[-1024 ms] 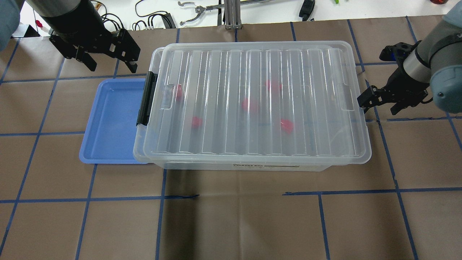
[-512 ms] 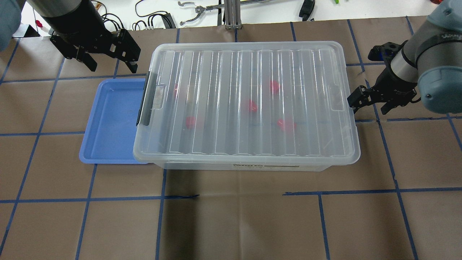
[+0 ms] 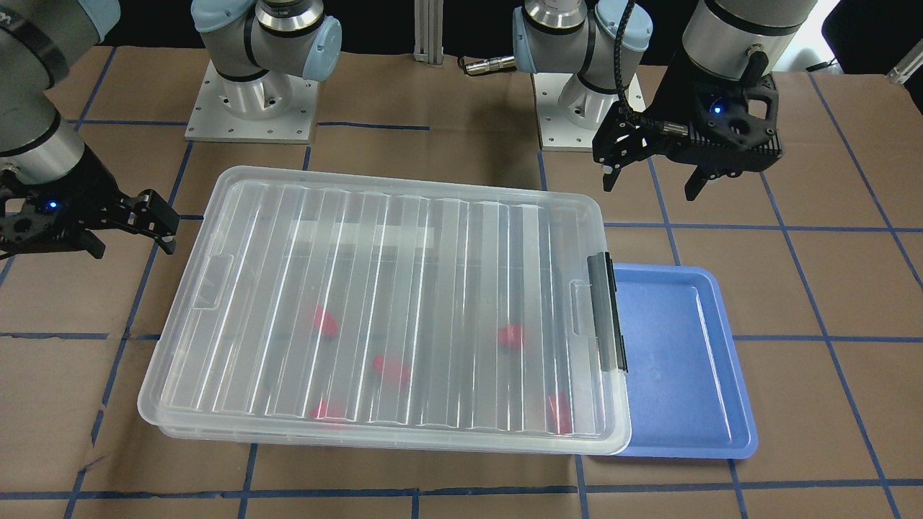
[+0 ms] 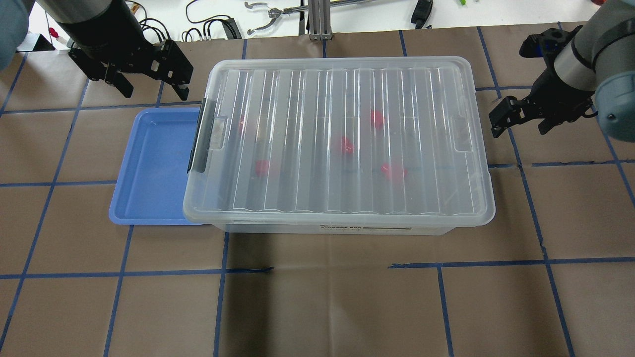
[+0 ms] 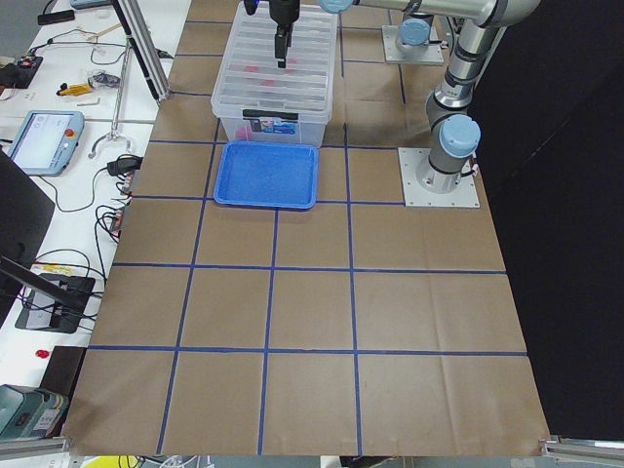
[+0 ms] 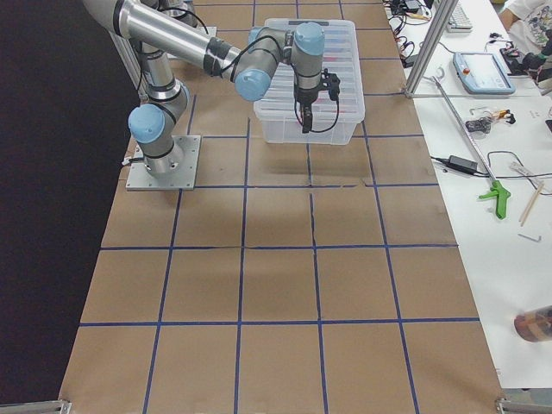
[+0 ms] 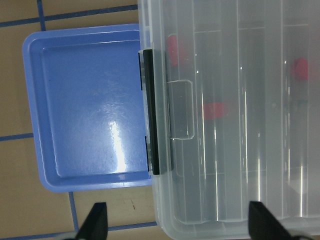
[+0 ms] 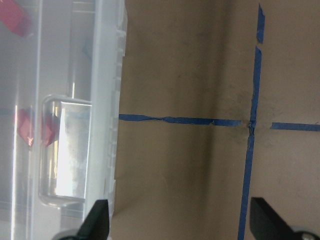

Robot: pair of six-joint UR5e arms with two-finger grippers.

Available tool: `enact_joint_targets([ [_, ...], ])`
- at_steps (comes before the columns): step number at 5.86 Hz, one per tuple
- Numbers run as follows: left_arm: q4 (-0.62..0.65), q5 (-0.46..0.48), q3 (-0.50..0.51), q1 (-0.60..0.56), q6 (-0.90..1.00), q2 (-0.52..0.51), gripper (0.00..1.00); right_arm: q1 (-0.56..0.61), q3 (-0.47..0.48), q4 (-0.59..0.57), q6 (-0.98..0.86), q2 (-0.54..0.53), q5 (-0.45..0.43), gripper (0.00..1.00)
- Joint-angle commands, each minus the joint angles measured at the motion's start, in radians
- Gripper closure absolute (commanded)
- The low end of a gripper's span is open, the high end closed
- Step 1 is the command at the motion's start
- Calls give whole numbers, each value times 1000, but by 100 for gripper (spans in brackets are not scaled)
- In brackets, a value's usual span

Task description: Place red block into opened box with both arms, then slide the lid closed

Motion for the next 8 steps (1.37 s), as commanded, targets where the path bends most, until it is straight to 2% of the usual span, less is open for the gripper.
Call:
enact_joint_targets([
  [1,0,0,0,0,0,0,2,94,-20,20,61,-54,-6,0],
  [3,0,0,0,0,0,0,2,228,-189,218,280,-31,5,0],
  [5,0,0,0,-2,0,0,2,329,-233,251,406,-19,-21,0],
  [7,0,0,0,-2,0,-1,2,328,-311,380,407,-11,-53,0],
  [8,0,0,0,-2,0,0,2,328,-314,381,407,-8,-52,0],
])
